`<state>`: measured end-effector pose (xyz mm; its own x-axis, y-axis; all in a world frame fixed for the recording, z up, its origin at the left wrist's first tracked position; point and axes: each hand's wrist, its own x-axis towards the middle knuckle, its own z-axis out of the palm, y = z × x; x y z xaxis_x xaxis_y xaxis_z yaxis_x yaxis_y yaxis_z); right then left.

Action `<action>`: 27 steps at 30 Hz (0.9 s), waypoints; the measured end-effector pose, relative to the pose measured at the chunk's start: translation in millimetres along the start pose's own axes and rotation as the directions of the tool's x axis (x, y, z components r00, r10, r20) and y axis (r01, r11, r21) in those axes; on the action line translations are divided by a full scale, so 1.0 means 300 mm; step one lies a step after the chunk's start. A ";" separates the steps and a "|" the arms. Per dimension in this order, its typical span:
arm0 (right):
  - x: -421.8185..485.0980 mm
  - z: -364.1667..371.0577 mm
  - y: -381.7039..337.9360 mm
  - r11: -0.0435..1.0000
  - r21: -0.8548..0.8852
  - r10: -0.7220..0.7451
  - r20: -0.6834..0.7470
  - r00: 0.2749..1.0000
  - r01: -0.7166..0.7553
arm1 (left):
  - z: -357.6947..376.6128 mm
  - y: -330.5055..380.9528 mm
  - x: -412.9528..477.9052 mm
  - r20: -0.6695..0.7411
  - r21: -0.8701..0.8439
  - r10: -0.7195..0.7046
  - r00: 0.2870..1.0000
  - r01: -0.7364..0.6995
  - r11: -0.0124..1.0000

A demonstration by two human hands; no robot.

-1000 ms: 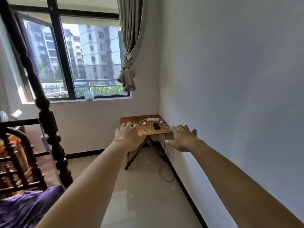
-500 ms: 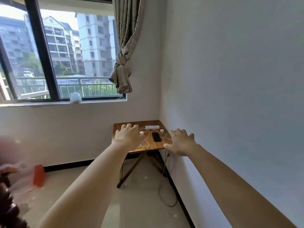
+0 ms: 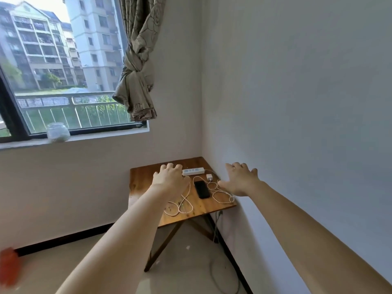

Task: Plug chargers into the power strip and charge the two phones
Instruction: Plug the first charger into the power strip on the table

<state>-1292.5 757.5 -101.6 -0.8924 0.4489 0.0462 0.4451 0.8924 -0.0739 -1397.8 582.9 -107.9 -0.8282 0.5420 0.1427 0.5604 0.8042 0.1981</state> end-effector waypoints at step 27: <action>1.666 0.607 0.162 0.998 0.037 0.029 0.293 0.956 -0.042 | 0.760 -0.189 1.614 0.278 -0.080 -0.009 0.961 0.032 0.996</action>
<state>-1730.5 1017.0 -263.5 -0.8617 0.4415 -0.2502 0.4788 0.8707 -0.1123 -1832.2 855.2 -271.1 -0.8025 0.5813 -0.1343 0.5321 0.7992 0.2796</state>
